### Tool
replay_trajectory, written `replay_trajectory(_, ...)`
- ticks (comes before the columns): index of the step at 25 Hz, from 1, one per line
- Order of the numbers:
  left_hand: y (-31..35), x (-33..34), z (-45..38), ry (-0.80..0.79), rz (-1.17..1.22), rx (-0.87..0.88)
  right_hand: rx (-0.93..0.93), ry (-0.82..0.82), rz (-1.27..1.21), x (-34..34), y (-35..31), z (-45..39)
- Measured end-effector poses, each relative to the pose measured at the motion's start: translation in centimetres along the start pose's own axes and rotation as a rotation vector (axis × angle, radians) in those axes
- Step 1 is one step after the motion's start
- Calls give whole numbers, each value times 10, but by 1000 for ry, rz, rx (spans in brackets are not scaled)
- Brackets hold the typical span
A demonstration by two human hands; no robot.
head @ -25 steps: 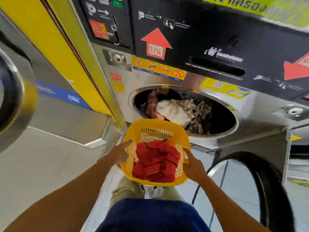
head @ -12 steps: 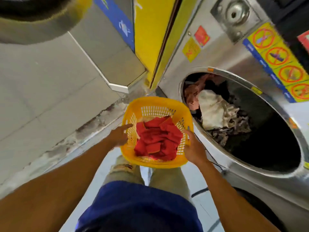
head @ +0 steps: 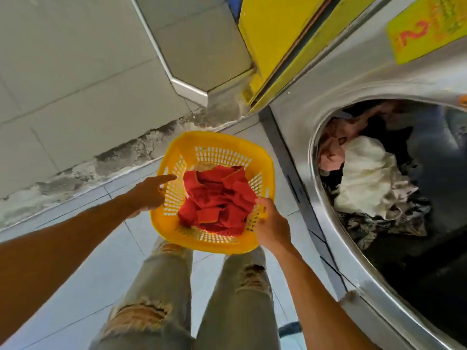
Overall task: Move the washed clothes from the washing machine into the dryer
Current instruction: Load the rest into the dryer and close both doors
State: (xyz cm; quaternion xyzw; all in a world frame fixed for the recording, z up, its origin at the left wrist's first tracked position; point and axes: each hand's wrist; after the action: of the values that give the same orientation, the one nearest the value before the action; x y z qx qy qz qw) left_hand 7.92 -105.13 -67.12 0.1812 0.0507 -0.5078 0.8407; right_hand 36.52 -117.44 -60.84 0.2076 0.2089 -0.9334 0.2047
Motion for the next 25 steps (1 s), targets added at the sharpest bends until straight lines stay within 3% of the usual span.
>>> replay_trajectory(5,-6,34,-61,95,122,-34,8,-69,37,18,31,-80)
replay_trajectory(9,6,90,-94,152,256,-40,3,-28,71,4,67,-127)
replay_trajectory(13,51,130,-126,277,148,24,67,-20,106,-4,108,-178)
replay_trajectory(15,61,140,-142,278,28,59,177,-101,158,-6,122,-195)
replay_trajectory(18,62,141,-154,166,-165,86,311,-388,379,-10,118,-204)
replay_trajectory(20,65,140,-153,213,-294,124,343,-476,430,-18,96,-203)
replay_trajectory(21,70,138,-149,342,-362,182,310,-450,381,-23,82,-203)
replay_trajectory(23,82,135,-142,665,-403,389,116,-173,286,-29,62,-216)
replay_trajectory(25,99,135,-141,781,-344,583,-95,114,217,-22,45,-236)
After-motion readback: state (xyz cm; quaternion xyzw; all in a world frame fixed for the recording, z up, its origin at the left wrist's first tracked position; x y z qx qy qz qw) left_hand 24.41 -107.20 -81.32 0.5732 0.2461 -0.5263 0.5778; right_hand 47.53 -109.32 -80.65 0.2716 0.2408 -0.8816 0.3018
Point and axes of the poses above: each hand's wrist, its own z-axis away from the middle knuckle, its own x-axis out of the palm, y = z × x, and after that the axes turned 7 degrees about -z, right-handed
